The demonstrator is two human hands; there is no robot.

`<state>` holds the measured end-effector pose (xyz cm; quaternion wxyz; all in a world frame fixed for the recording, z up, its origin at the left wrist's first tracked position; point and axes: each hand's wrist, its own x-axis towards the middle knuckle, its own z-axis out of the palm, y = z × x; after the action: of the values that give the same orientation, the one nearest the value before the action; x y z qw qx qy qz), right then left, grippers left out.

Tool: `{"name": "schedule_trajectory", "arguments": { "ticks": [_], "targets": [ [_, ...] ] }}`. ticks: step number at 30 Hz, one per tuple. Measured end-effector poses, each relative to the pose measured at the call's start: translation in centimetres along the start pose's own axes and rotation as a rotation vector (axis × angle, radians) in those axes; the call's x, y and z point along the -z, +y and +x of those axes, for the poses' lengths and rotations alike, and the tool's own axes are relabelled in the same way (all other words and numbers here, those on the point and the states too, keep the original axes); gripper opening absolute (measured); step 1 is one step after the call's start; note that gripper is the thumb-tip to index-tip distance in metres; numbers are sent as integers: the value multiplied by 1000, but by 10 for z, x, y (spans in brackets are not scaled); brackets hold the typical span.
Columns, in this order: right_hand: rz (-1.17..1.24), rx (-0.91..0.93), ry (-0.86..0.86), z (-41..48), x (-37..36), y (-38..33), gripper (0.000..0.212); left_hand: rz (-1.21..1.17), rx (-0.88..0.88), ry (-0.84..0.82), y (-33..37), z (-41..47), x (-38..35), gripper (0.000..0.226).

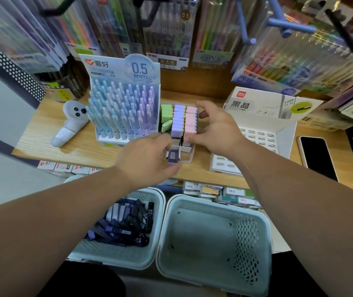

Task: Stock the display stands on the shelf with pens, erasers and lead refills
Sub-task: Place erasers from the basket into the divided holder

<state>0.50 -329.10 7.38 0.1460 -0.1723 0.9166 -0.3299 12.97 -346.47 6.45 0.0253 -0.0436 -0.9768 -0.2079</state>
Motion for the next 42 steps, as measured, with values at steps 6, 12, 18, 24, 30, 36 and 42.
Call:
{"name": "schedule_trajectory", "arguments": {
  "ticks": [6, 12, 18, 24, 30, 36, 42],
  "targets": [
    [22, 11, 8, -5, -2, 4, 99, 22, -124, -45, -9, -3, -9, 25],
    [71, 19, -22, 0, 4, 6, 81, -83, 23, 148, -6, 25, 5, 18],
    [78, 33, -50, 1, 8, 7, 79, -156, 177, 193, 0, 40, 6, 36],
    [33, 155, 1, -7, 2, 1, 99, -102, 200, 213, -2, 42, 3, 45],
    [-9, 156, 88, -7, -7, -2, 84, -41, 126, 209, -6, 29, -3, 42],
    [-20, 158, 98, -6, -7, 1, 76, 163, 152, 7, -7, 25, -3, 68],
    [-21, 160, 97, -4, -9, 3, 74, 295, 167, -84, -5, 22, -5, 81]
  ]
}}
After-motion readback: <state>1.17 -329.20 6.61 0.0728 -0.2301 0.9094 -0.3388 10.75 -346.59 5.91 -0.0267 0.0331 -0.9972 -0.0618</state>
